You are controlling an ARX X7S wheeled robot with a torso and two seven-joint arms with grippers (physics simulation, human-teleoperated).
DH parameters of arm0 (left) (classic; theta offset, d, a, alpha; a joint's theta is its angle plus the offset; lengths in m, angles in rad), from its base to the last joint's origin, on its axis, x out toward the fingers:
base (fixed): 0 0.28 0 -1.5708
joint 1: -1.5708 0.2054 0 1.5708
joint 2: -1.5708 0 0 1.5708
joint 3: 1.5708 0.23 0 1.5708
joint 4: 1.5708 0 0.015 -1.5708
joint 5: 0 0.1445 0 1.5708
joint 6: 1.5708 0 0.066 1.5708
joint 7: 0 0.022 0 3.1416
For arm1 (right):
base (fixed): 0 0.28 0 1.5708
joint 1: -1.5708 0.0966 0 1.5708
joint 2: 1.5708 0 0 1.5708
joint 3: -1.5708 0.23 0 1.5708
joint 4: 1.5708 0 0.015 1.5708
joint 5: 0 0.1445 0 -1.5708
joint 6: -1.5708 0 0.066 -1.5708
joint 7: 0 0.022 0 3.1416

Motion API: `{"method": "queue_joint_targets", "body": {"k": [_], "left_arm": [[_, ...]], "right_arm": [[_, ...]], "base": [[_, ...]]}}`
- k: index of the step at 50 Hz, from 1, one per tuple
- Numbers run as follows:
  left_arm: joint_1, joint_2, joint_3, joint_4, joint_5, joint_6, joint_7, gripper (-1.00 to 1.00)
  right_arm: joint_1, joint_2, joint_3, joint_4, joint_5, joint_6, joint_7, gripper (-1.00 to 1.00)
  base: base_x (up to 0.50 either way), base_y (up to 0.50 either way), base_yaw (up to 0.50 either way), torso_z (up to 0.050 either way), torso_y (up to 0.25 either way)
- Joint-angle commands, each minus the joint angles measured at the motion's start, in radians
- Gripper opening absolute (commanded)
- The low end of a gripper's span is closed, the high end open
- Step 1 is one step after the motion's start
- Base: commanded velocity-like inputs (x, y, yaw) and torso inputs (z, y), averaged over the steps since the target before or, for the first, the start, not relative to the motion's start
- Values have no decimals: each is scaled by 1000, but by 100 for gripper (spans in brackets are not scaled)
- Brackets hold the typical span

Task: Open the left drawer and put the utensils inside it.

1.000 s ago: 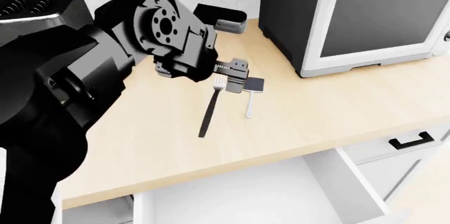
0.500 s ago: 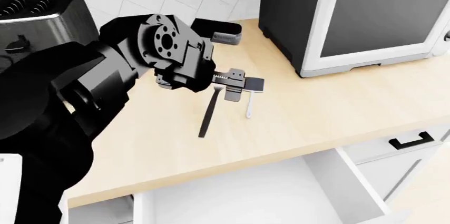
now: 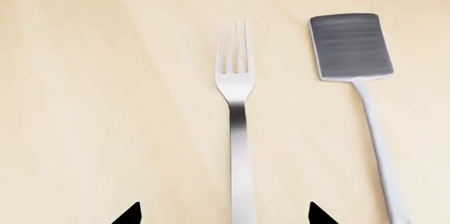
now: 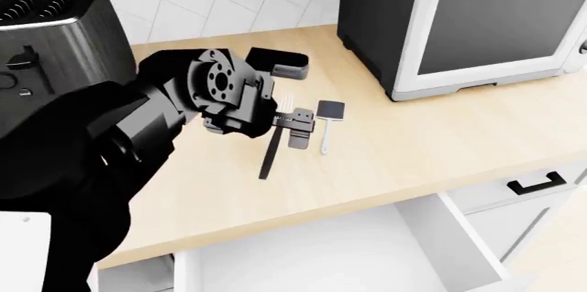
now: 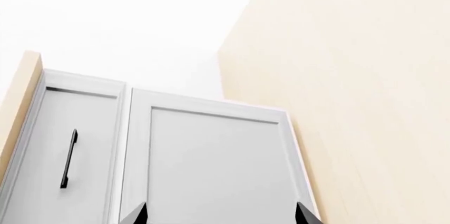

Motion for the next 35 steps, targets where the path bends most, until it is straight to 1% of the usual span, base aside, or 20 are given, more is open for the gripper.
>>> {"method": "queue_joint_targets", "body": {"k": [1,21,35], "left_arm": [[29,0,-4,0,33,-3,9,100],[64,0,-6,4,24,-3,14,100],[97,0,-3,12,0,11,5,100]], "right_arm": [[3,8,-123,0,115,-21,-18,100],[13,21,-318,0,300,-48,-45,100],[18,28,-426,-1,401,-66,-68,100]], "base": [[0,0,0,0,0],[0,0,0,0,0],[0,0,0,0,0]]}}
